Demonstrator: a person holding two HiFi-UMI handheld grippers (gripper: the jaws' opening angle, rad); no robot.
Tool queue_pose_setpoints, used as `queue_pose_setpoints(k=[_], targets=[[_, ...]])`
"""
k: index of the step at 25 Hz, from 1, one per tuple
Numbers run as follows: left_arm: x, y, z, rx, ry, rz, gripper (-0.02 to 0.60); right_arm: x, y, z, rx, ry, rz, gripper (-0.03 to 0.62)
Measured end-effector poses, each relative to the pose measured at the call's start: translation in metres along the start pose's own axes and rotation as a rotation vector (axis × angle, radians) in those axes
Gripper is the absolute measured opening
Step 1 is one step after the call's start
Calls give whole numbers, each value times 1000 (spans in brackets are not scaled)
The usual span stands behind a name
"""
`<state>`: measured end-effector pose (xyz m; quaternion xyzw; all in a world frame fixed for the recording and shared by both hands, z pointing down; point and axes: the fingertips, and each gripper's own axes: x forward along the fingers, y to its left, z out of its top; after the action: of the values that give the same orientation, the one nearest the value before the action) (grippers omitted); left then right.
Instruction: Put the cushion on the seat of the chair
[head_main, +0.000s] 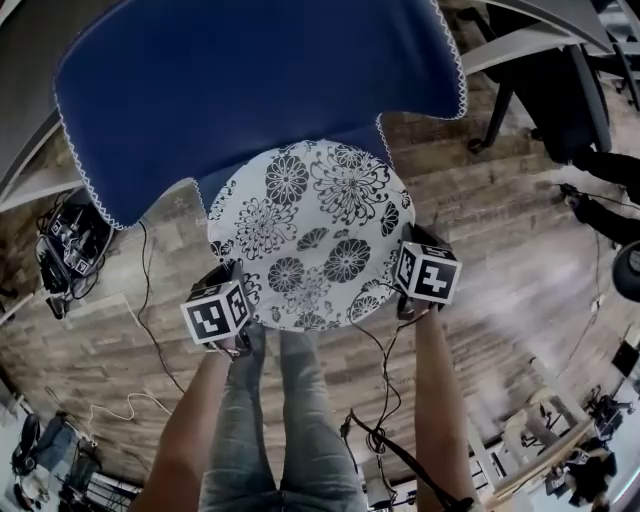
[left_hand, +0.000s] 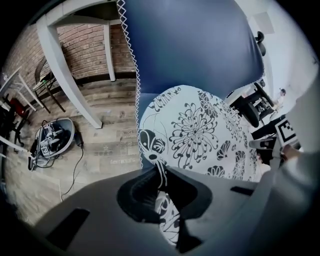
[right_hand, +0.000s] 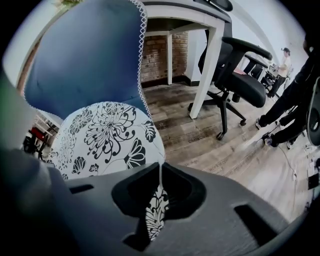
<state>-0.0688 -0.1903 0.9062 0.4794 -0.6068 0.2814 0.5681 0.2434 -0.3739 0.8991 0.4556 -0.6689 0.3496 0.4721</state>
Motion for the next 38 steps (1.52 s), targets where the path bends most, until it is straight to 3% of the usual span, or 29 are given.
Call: queue_pose_setpoints(k=[8, 11, 16, 20, 25, 27, 31, 38], targets=[[2, 3, 3, 2, -6, -11, 29, 4, -1, -1, 20, -3, 18, 42], [1, 7, 4, 16, -4, -16, 77, 1, -2, -1, 7, -12, 26, 60], [-7, 10, 5, 20, -14, -31, 126, -9, -3, -1, 32, -30, 63, 151], [-16, 12, 7, 16, -38, -49, 167, -19, 2, -6, 53, -51, 75, 173], [-40, 13, 8, -15, -124, -90, 176, -47, 13, -8, 86, -99, 101, 179], [-59, 14, 13, -12, -168, -93, 150, -64, 18, -3, 115, -140, 108, 178], [-118, 7, 39, 47, -307, -83, 127, -112, 26, 10, 165, -243, 92, 124], [-237, -24, 85, 180, -501, -153, 60, -240, 69, 33, 181, -420, 107, 76]])
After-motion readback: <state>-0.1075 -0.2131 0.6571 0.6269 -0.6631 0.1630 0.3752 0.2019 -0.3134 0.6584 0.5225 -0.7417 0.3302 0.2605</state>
